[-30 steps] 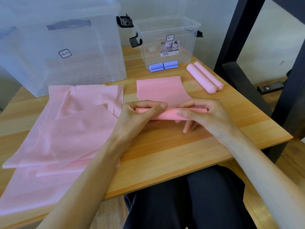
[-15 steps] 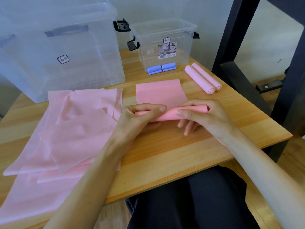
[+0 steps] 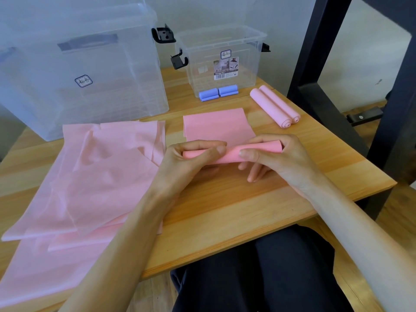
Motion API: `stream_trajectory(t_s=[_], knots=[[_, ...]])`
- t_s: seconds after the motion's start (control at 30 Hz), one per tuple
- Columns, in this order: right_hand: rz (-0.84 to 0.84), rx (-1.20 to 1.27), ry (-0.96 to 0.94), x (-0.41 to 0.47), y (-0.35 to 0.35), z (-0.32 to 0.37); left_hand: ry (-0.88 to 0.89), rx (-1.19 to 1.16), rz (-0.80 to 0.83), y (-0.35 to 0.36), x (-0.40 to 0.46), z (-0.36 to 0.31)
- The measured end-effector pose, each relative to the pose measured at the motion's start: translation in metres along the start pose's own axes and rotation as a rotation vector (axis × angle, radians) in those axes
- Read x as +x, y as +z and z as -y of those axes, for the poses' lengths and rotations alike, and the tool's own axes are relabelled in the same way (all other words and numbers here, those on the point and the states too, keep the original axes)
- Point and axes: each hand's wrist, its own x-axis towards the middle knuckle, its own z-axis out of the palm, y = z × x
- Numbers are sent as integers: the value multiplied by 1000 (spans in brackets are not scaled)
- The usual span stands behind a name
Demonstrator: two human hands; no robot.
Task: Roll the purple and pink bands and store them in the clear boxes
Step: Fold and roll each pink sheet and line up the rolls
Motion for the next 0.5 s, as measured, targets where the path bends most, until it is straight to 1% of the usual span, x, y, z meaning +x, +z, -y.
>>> stream_trajectory(t_s=[0.13,0.33,0.5], knots=[[0,6,10,0,1,0,57,61,-18,1,-1,0],[8,12,-23,1,2,1,-27,1,-26,-1,2,3],[4,7,12,0,0,0,76,112,-29,-3,3,4]])
